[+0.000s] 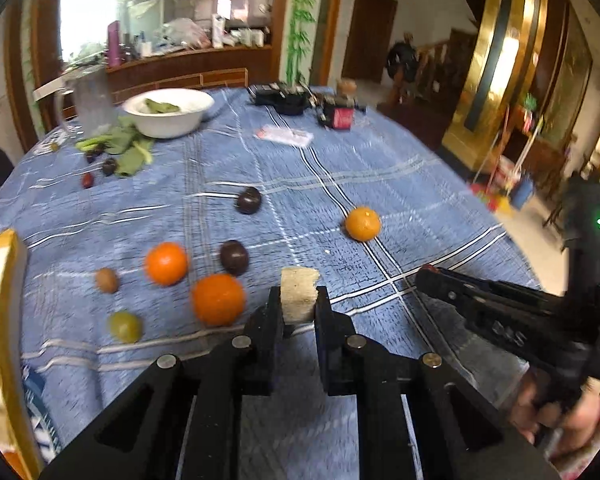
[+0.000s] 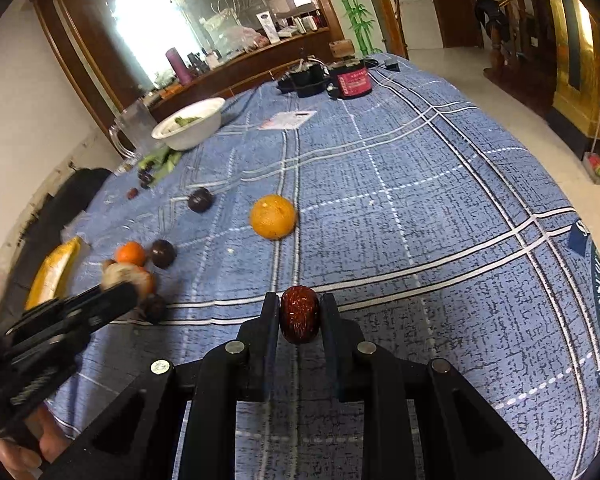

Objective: Organize fruits
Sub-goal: 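Grasp the red date with the right tool while the left tool grasps a small cream cube, then carry the date and cube over the tray and open both tools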

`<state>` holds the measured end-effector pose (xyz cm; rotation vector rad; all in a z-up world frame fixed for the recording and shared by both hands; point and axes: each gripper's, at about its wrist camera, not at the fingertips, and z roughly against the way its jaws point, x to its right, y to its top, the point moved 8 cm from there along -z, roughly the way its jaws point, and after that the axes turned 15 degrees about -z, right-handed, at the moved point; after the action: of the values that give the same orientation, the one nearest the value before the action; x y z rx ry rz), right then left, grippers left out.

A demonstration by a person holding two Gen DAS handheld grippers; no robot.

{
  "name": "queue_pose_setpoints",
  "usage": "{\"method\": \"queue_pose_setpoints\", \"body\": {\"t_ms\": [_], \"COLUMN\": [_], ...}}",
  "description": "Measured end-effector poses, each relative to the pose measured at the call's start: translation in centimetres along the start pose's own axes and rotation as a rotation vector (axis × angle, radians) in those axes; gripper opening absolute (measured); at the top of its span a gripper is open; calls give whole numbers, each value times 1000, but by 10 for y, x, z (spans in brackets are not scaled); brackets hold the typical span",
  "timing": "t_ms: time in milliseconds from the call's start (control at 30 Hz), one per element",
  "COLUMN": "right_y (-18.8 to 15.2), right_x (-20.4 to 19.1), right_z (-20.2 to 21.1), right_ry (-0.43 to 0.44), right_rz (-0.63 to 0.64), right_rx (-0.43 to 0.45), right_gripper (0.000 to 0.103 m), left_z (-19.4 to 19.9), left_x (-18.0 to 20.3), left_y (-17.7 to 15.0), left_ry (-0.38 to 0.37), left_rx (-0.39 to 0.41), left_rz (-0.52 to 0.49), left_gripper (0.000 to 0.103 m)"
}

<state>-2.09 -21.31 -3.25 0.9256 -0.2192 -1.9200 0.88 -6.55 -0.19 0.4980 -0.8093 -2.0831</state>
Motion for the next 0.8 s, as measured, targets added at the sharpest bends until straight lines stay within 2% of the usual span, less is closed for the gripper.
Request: {"method": "queue_pose_setpoints", "body": {"t_ms": [200,367,600,800], "right_y": [0,-17,-61,-114], "right_x": [-15,-52,-154,-241], "right_z": [15,27,25,0], "right_ry": [68,113,238,338], "right_rz": [5,36,162,249], "right_rx": [50,33,-65,-204], "right_gripper": [21,22,22,22], "left_z": [59,105,160,175], "left_x": [-52,-119,-208,-251], "left_y": [-28,-67,-138,-188], "left_ry": [29,139,385,435], "left_rx": [58,70,54,13], "left_rz": [156,283,409,511], "left_gripper": [14,14,14,14]}}
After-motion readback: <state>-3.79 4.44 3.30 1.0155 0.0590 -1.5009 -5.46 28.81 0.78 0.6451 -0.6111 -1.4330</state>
